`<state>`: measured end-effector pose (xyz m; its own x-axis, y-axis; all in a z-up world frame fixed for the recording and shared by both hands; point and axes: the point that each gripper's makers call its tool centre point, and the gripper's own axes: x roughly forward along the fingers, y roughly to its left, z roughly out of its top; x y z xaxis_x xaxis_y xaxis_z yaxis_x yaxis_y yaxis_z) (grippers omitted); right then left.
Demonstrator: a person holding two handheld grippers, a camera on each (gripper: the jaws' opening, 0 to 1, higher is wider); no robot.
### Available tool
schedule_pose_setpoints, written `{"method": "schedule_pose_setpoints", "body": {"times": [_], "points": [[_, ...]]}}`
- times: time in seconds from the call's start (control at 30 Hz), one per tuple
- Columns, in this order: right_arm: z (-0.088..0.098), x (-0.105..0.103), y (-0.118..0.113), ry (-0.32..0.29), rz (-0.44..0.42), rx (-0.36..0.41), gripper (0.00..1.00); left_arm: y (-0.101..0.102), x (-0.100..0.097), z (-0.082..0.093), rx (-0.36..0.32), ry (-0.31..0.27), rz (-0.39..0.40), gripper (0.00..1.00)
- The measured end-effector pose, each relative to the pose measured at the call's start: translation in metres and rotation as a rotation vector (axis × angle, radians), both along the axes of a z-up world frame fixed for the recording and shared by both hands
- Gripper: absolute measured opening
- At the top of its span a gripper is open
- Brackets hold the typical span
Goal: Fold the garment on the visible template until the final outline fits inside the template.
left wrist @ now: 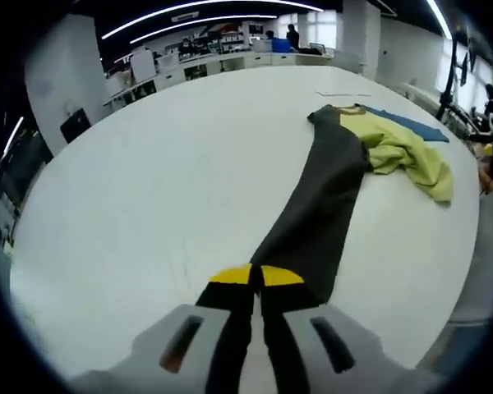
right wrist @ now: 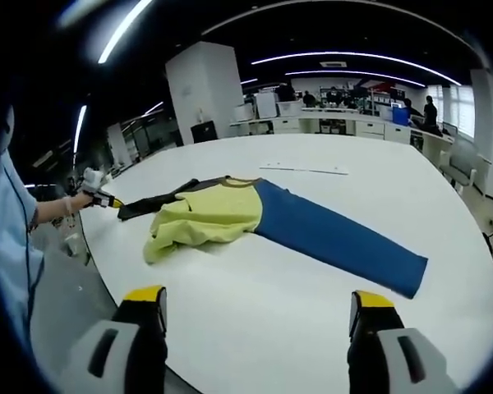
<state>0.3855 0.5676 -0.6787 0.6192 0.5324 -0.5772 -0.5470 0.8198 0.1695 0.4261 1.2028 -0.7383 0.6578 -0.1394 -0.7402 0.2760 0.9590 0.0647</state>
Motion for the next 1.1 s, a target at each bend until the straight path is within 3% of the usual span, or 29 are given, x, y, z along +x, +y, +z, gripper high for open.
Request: {"method": "schedule_pose_setpoints", "body": {"times": [0.3,0.8,1.1], "points": [[-0.005,0.003,-0.003,0.018,-0.007,-0.006,0.92,0.037,0.029,-0.008,0.062,0.043,0.005,0.00],[-0.013,0.002,-0.009,0.047,-0.023,-0.013,0.92,0.071,0.059,-0.032,0.108,0.107,0.030,0.00],[-0.020,0.003,-0.013,0.065,-0.033,-0.013,0.92,0.094,0.078,-0.031,0.157,0.137,0.047,0.00]]}}
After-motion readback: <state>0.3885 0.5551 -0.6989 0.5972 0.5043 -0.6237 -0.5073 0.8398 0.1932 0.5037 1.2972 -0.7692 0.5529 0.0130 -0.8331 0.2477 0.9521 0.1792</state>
